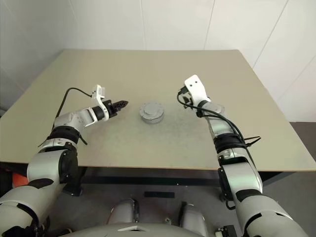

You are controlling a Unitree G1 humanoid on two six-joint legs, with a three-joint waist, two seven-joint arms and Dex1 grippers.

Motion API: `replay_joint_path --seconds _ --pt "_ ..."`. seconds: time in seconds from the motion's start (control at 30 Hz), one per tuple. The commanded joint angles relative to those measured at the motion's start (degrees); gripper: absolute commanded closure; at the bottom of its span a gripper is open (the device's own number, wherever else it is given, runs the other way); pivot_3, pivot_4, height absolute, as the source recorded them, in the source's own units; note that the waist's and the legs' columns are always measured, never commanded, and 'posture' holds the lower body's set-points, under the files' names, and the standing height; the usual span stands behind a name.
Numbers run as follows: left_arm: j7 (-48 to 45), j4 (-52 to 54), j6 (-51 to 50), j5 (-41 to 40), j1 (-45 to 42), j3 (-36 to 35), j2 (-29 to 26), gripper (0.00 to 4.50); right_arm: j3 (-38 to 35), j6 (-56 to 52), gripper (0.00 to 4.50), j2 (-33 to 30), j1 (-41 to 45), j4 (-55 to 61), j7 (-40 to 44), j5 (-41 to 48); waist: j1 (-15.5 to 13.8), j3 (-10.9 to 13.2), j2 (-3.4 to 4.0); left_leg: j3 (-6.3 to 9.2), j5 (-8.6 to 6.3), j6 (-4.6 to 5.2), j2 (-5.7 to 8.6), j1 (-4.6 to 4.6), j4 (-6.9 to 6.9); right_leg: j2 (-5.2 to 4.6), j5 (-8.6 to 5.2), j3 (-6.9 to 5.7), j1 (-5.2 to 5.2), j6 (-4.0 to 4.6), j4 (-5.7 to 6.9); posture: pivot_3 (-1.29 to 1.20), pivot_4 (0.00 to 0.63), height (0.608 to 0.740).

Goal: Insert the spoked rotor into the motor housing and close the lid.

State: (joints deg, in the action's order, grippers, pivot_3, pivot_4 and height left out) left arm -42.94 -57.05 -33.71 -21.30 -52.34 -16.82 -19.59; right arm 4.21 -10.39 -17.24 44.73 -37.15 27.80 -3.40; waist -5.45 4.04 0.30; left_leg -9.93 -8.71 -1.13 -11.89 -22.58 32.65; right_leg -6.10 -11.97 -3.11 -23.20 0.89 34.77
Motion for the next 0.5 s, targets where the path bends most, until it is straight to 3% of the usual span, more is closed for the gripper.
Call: replay_joint_path --seconds 0.03,0.23,0.5 --pt "-0.1 3.2 1.3 0.8 -0.2 1.5 0.3 4.5 1.5 -2.3 2.16 2.4 -1.1 6.9 4.9 3.1 -0.1 0.0 0.0 0.0 0.0 0.0 0.0 0.0 0.0 0.0 0.0 0.0 0.0 0.0 0.0 0.0 0.0 0.74" --pt "-1.4 8.5 0.5 2.3 1.9 5.9 1.8 4.5 3.1 -4.5 0.13 5.0 -2.4 9.5 6.1 3.4 -0.6 0.0 -0.03 0.02 -0.02 0.05 0.03 -0.07 0.09 -0.17 0.0 0.0 0.03 0.0 0.02 0.0 0.0 0.74" --pt "-0.5 8.8 0.7 2.0 2.2 6.0 2.5 4.5 4.9 -4.7 0.04 6.3 -2.7 8.5 5.2 1.8 -0.3 0.0 -0.04 0.05 0.01 -0.02 0.05 -0.01 0.08 -0.08 0.01 0.0 0.07 0.0 0.06 0.0 0.0 0.74"
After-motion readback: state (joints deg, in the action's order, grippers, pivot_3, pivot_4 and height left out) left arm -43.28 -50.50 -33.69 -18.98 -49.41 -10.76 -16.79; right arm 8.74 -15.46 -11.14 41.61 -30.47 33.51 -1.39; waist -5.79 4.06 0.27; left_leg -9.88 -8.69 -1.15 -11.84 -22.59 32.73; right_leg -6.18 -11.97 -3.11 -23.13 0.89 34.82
